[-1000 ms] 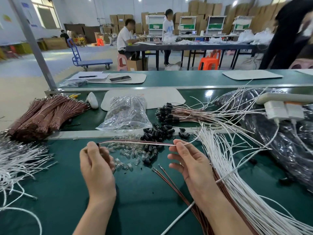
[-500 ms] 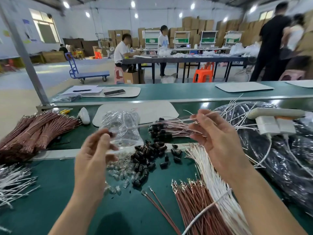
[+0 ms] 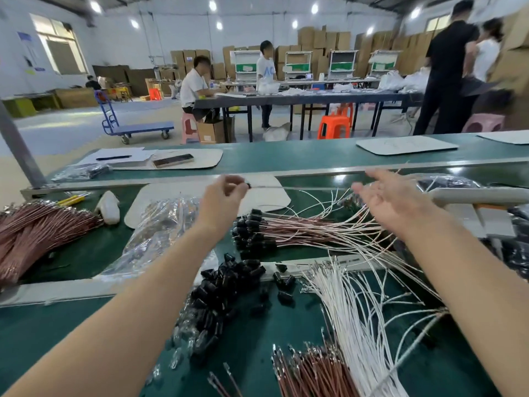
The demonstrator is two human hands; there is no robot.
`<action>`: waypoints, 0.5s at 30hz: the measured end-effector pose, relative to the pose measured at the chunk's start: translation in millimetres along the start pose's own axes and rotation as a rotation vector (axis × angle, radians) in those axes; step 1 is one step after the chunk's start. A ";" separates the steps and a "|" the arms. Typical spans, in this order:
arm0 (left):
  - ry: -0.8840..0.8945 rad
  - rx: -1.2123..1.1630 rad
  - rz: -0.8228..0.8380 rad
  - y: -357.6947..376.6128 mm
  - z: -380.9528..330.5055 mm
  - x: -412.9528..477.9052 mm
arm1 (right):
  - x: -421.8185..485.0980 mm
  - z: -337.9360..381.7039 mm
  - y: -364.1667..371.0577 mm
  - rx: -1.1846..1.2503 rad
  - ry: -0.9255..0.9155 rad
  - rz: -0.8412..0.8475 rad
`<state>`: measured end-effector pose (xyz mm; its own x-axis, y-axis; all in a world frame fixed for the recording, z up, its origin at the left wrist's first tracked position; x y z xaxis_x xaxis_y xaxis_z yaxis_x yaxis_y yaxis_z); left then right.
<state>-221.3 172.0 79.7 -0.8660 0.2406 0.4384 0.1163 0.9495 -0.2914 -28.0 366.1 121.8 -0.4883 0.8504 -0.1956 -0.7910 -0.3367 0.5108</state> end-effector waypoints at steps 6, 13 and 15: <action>0.076 0.385 0.133 40.2 31.0 2.0 | -5.6 -32.7 -30.8 -0.368 0.016 0.121; 0.209 0.320 0.146 -16.3 17.4 -46.3 | -47.7 -50.3 -29.4 -0.618 -0.198 0.065; 0.304 0.337 0.295 -45.2 14.3 -84.0 | -67.3 -58.5 -26.8 -0.681 -0.276 0.087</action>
<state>-160.8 106.0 43.9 -0.6346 0.5819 0.5086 0.1275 0.7279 -0.6737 4.5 294.2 72.3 -0.5199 0.8499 0.0857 -0.8512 -0.5070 -0.1356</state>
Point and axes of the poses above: each hand's wrist, its own x-axis towards the middle knuckle, its own y-axis out of the palm, z = x × y, the point moved 1 cm from there along x, towards the middle knuckle, and after that the axes turned 14 degrees about -z, right-handed, at the moved point
